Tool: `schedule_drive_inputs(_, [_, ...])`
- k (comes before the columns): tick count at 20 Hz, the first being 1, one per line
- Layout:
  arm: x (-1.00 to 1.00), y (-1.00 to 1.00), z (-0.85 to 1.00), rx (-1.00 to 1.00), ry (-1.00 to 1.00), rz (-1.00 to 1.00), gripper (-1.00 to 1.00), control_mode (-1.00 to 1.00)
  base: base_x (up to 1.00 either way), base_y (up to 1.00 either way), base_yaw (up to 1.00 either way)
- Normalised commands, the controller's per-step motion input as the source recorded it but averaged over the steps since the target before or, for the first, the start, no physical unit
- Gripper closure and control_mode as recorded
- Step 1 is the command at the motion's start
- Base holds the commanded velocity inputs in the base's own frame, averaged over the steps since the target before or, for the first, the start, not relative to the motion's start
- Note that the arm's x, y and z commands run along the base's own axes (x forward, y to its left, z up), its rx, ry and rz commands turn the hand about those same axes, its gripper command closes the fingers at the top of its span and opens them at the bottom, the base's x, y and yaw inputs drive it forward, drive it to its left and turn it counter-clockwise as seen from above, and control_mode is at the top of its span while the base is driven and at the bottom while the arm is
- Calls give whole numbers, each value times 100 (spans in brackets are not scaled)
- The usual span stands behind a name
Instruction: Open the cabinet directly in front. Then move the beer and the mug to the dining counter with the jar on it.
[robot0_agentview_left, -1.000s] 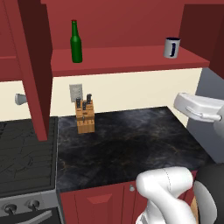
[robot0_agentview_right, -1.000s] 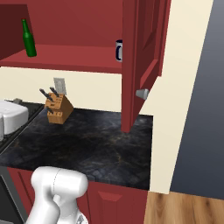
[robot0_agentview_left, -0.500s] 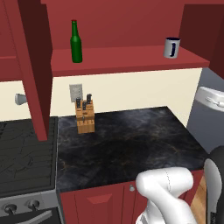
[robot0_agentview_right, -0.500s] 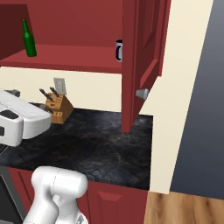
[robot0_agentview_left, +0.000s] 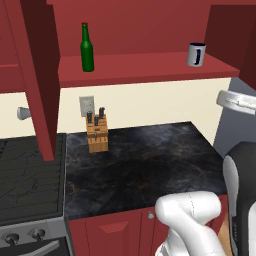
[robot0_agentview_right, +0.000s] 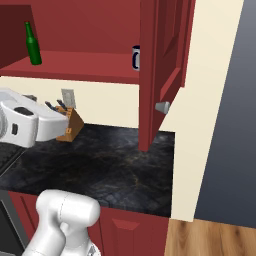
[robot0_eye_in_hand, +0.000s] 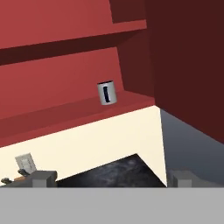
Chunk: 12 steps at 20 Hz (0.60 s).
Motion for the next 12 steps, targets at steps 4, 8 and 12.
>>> schedule_drive_inputs(4, [61,0,0,0,0,2,-100,-100,0,0,0])
schedule_drive_inputs(8, [54,0,0,-2,-3,7,-100,-100,0,0,0])
schedule_drive_inputs(12, [26,0,0,-10,-17,11,-100,-100,0,0,0])
